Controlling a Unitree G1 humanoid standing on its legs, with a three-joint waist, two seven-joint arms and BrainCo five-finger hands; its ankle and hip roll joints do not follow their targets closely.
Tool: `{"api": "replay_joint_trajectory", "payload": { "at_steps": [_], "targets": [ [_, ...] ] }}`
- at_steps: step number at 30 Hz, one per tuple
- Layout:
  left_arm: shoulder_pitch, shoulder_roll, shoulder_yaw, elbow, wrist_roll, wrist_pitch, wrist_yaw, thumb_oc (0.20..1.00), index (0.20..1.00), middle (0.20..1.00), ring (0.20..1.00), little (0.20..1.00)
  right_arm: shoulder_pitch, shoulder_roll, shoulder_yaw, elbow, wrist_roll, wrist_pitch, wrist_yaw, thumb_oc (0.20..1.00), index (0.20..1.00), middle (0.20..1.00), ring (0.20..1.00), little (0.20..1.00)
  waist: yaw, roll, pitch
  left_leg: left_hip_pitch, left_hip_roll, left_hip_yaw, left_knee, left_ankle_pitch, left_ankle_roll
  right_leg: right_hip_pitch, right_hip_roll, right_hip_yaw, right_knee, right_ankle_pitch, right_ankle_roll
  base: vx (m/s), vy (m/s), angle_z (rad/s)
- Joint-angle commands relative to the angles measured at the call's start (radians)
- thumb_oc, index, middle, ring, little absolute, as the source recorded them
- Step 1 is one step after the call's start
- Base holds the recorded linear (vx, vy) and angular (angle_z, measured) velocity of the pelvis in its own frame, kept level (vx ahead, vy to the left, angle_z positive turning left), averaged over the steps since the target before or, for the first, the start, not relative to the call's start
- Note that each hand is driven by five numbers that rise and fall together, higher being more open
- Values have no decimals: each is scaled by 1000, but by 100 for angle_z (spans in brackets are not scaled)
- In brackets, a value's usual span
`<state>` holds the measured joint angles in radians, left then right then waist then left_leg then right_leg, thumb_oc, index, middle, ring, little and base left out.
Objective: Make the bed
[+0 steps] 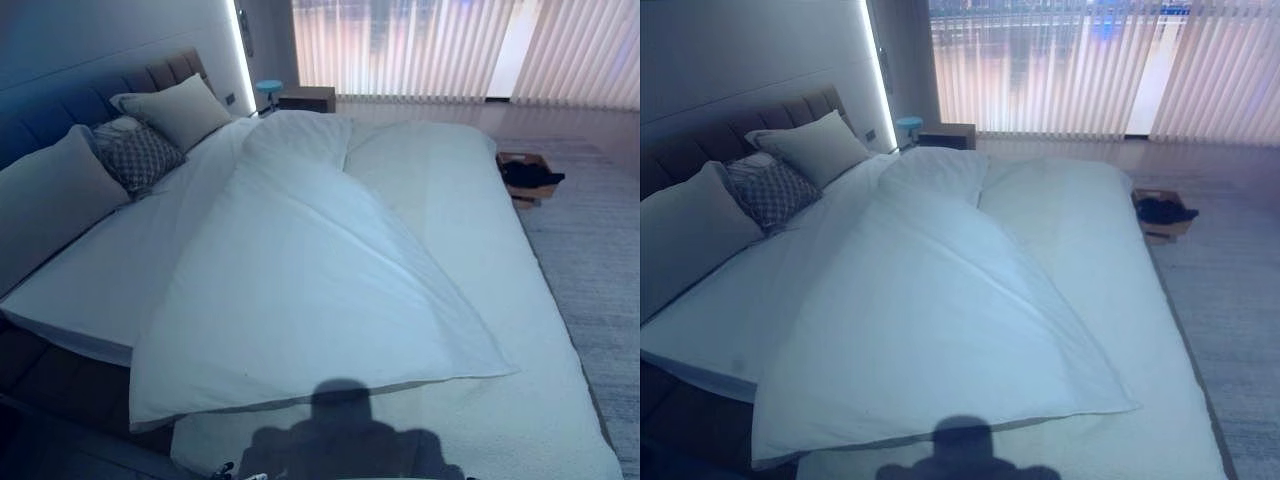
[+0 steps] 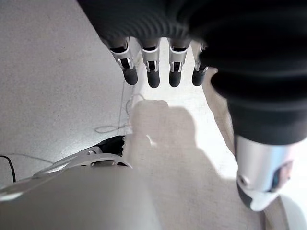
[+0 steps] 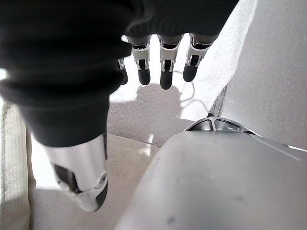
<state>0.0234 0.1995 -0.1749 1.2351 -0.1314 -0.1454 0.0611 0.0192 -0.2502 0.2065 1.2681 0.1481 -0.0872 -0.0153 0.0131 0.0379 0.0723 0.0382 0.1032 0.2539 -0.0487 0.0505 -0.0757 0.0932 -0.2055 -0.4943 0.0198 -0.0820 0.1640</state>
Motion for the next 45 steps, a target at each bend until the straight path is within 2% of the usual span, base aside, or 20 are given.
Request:
{"api": "replay_joint_trajectory", "payload": {
  "at_steps": [1,6,11,14,19,20,22,25,31,33,37,40,43,44,45],
  "targets": [
    [-68,23,13,18,25,-37,-5,1000,1000,1000,1000,1000,-79,16,7,20,-1,-16,6,1000,1000,1000,1000,1000,-7,-76,39,27,2,12,17,-13,-21,-10,-44,15,-87,192,23,0,0,0],
    [-71,17,37,40,-11,-31,1,1000,1000,1000,1000,1000,-75,21,2,22,8,-16,5,1000,1000,1000,1000,1000,-9,-79,35,33,1,15,18,-16,-21,-6,-44,16,-87,191,23,15,-2,-1],
    [-69,-6,91,-30,-236,-40,-23,1000,1000,1000,1000,1000,-77,22,-3,-63,61,-36,-3,1000,1000,1000,1000,1000,-13,-79,28,41,7,18,23,-19,-24,-6,-41,16,-82,188,21,33,-1,-1],
    [-48,-19,83,-199,-392,-52,-53,1000,1000,1000,1000,1000,-77,13,6,-210,107,-47,-3,1000,1000,1000,1000,1000,-18,-75,34,46,12,22,26,-19,-25,-5,-38,19,-78,184,19,0,0,0],
    [-10,-22,17,-512,-647,-29,-95,1000,1000,1000,1000,1000,-91,-4,43,-435,179,-44,9,1000,1000,1000,1000,1000,-24,-72,65,22,17,20,46,-16,-25,-35,-39,24,-62,188,21,0,0,0],
    [-9,-22,16,-513,-648,-28,-95,1000,1000,1000,1000,1000,-90,-4,43,-436,179,-43,9,1000,1000,1000,1000,1000,-24,-72,64,21,17,20,46,-16,-25,-35,-39,24,-62,188,21,-38,-12,-2],
    [-32,-23,-26,-582,-731,-22,-96,1000,1000,1000,1000,1000,-110,-3,67,-531,234,-44,12,1000,1000,1000,1000,1000,-25,-77,105,-15,20,16,65,-14,-25,-75,-41,32,-49,191,23,-89,-20,-2],
    [-62,-32,-44,-561,-744,-19,-96,1000,1000,1000,1000,1000,-131,10,81,-535,272,-50,6,1000,1000,1000,1000,1000,-23,-81,146,-59,24,11,97,-15,-26,-113,-42,38,-33,193,21,-81,-15,-3],
    [-196,-76,-112,-514,-783,-49,-26,1000,1000,1000,1000,1000,-234,44,135,-575,354,-57,-42,1000,1000,1000,1000,1000,-23,-86,286,-182,29,0,168,-17,-26,-225,-51,52,8,205,13,-119,-20,-3],
    [-236,-85,-141,-505,-783,-56,-9,1000,1000,1000,1000,1000,-266,60,143,-588,381,-63,-59,1000,1000,1000,1000,1000,-21,-78,327,-215,38,-12,184,-34,-37,-261,-48,63,37,186,20,-65,-11,-2],
    [-352,-84,-223,-516,-768,-72,57,1000,1000,1000,1000,1000,-361,94,143,-607,494,-97,-132,1000,1000,1000,1000,1000,-32,-73,441,-369,51,-20,257,-30,-30,-411,-84,60,127,176,15,-195,-12,3],
    [-375,-82,-252,-539,-772,-81,75,1000,1000,1000,1000,1000,-381,103,138,-623,520,-112,-153,1000,1000,1000,1000,1000,-35,-69,448,-444,52,-23,286,-33,-25,-483,-96,59,160,173,14,-92,-12,17],
    [-386,-78,-275,-604,-797,-96,102,1000,1000,1000,1000,1000,-396,106,123,-650,544,-140,-205,1000,1000,1000,1000,1000,-37,-62,448,-554,51,-32,324,-34,-21,-579,-115,50,199,170,12,-77,-8,13],
    [-396,-78,-277,-613,-811,-104,131,1000,1000,1000,1000,1000,-403,126,111,-661,561,-159,-248,1000,1000,1000,1000,1000,-40,-56,448,-597,49,-31,324,-30,-19,-625,-122,49,209,172,11,-49,10,7],
    [-398,-77,-277,-613,-811,-104,132,1000,1000,1000,1000,1000,-404,127,110,-662,560,-159,-249,1000,1000,1000,1000,1000,-40,-57,448,-599,49,-32,325,-30,-19,-627,-123,49,211,172,11,-45,10,8]
  ]
}}
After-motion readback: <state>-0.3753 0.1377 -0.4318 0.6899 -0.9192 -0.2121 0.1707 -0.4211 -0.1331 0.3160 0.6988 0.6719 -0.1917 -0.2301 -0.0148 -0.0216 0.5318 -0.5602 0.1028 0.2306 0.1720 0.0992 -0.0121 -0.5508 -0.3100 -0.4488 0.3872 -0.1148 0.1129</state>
